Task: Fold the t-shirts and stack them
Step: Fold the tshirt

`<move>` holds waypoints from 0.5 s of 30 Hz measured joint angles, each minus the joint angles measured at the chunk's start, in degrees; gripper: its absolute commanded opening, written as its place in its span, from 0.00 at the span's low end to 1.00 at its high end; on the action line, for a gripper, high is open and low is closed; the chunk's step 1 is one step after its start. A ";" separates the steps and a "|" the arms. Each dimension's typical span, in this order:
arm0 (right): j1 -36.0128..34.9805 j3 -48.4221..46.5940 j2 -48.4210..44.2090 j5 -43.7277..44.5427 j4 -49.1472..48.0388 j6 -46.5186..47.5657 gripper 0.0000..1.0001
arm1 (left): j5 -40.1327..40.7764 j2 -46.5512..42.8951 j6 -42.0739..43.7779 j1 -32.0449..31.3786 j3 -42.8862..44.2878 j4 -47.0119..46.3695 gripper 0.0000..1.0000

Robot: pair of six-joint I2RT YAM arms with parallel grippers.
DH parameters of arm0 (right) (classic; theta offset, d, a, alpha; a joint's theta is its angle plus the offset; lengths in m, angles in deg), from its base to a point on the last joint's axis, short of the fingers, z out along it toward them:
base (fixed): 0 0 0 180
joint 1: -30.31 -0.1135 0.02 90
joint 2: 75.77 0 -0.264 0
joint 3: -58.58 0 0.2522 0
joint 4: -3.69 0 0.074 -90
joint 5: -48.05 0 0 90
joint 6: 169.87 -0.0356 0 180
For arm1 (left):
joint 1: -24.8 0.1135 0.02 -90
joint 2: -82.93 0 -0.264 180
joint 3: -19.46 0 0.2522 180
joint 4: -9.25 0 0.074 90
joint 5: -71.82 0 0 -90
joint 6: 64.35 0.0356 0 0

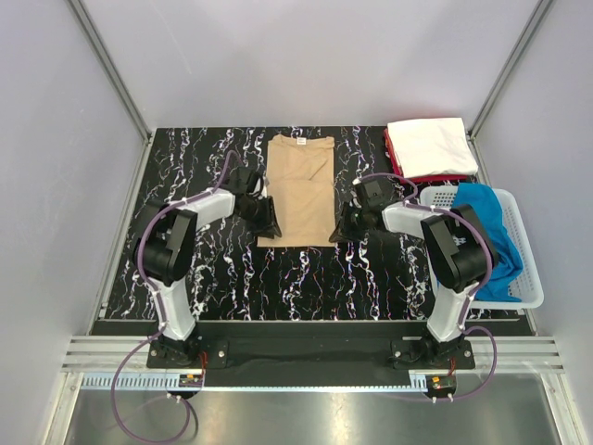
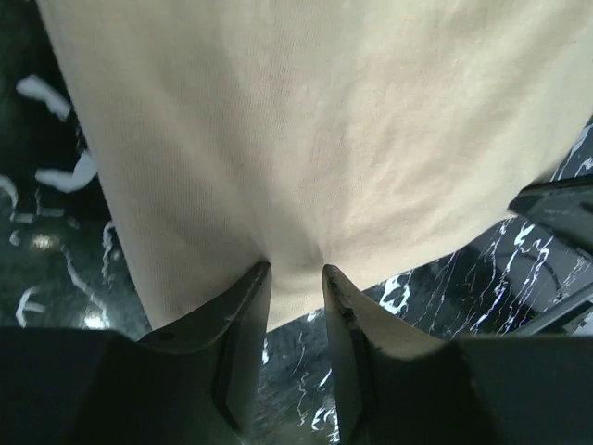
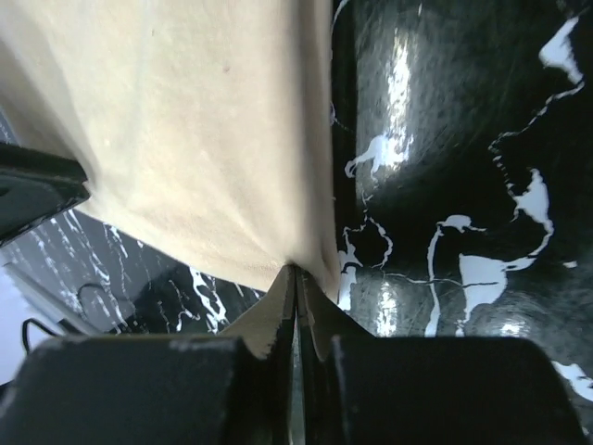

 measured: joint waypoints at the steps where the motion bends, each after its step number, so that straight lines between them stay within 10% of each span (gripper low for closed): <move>1: 0.11 0.04 0.07 -0.20 -0.26 0.17 0.07 | 0.52 -0.83 -0.04 0.00 -1.05 -0.07 0.36; 15: 0.00 7.02 -14.56 4.48 3.56 -4.55 0.46 | 6.75 -17.64 -0.15 4.28 -13.79 0.37 0.44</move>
